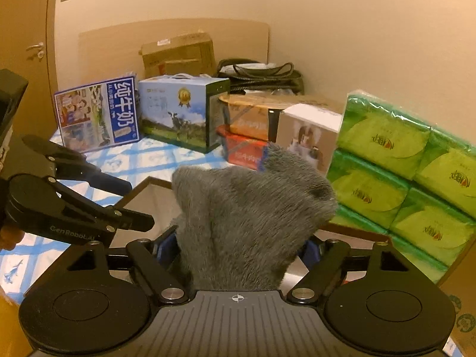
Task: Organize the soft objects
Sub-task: 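Carry the hair tie into the box with the left gripper while the right drops the grey cloth in, then withdraw both grippers from the box back toward the remaining items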
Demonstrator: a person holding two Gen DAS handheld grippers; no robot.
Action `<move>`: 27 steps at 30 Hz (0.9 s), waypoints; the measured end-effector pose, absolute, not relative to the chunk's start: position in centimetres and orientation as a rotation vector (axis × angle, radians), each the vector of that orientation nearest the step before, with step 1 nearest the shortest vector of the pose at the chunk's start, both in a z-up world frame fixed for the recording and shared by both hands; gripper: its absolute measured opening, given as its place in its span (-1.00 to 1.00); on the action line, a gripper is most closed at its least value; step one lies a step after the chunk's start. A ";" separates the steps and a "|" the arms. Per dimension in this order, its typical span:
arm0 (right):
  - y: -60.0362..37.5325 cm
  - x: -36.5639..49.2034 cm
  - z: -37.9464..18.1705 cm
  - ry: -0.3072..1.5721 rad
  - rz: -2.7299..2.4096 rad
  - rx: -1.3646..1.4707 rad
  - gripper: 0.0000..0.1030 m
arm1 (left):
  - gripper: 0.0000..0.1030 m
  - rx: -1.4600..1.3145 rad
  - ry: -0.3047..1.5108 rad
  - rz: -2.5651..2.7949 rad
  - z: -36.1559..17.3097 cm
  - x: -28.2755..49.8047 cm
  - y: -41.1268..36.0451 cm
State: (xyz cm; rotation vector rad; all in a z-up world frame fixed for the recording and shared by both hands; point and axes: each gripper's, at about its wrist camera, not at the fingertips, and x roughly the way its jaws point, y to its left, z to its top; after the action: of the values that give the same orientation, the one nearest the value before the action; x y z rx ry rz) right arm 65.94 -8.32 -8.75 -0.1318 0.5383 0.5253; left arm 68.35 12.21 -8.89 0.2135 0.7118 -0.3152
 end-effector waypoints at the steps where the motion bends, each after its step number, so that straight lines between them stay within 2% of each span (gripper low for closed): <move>1: -8.3 65.9 -8.8 0.546 0.522 -0.134 0.56 | 0.03 0.214 0.712 -0.315 -8.9 68.3 12.2; 6: -8.5 65.8 -9.0 0.582 0.514 -0.175 0.65 | 0.03 0.212 0.717 -0.319 -8.9 67.8 12.2; 17: -9.8 63.9 -8.7 0.612 0.500 -0.164 0.65 | 0.02 0.200 0.700 -0.303 -7.2 66.1 13.0; 27: -11.9 60.0 -5.8 0.598 0.475 -0.079 0.65 | 0.02 0.157 0.673 -0.250 -3.5 61.9 15.8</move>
State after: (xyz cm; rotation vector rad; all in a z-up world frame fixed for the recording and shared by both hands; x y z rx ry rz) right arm 60.03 -11.90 -5.82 -0.0786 0.5985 0.4748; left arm 61.85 15.85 -3.53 0.1573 0.6730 -0.2497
